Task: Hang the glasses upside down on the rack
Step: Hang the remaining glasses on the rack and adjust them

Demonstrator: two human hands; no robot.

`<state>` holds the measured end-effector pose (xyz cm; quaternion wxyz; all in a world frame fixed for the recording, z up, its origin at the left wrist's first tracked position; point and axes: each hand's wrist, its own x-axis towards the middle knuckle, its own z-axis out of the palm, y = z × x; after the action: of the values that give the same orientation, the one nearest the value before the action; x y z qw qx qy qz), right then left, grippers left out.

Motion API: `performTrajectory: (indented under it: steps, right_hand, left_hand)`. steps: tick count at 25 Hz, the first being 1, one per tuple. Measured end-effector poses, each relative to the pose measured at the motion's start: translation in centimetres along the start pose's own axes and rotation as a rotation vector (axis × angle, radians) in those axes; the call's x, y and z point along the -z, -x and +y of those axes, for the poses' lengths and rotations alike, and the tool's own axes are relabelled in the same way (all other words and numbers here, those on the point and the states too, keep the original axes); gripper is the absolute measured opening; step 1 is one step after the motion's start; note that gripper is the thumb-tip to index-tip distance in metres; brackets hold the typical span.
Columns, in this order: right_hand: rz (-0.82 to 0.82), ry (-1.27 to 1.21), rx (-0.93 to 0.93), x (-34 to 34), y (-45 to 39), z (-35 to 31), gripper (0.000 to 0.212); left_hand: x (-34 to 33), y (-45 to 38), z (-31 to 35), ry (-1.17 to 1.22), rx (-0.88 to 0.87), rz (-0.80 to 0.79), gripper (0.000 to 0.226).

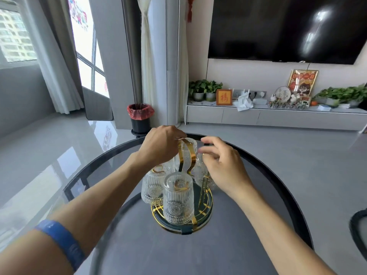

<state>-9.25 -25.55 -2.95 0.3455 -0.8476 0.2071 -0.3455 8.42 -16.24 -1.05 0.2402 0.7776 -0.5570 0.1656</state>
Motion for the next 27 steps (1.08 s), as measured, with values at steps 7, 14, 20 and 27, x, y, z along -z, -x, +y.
performTrajectory:
  steps: [7,14,20,27]
  right_hand:
    - [0.176,-0.077,-0.623,1.1,-1.4,12.6,0.059]
    - [-0.020,-0.107,-0.617,-2.0,-2.8,17.0,0.095]
    - [0.115,-0.239,-0.663,-4.4,-3.7,18.8,0.086]
    - [0.245,-0.359,-0.675,-5.2,-2.9,16.9,0.069]
  left_hand:
    - [-0.4,1.8,0.4,0.476,-0.079,-0.237,0.036]
    - [-2.2,2.2,-0.3,0.313,-0.109,-0.074,0.032]
    - [-2.3,2.2,-1.5,0.270,0.005,-0.010,0.046]
    - [-2.0,2.3,-1.3,0.279,0.025,0.004,0.037]
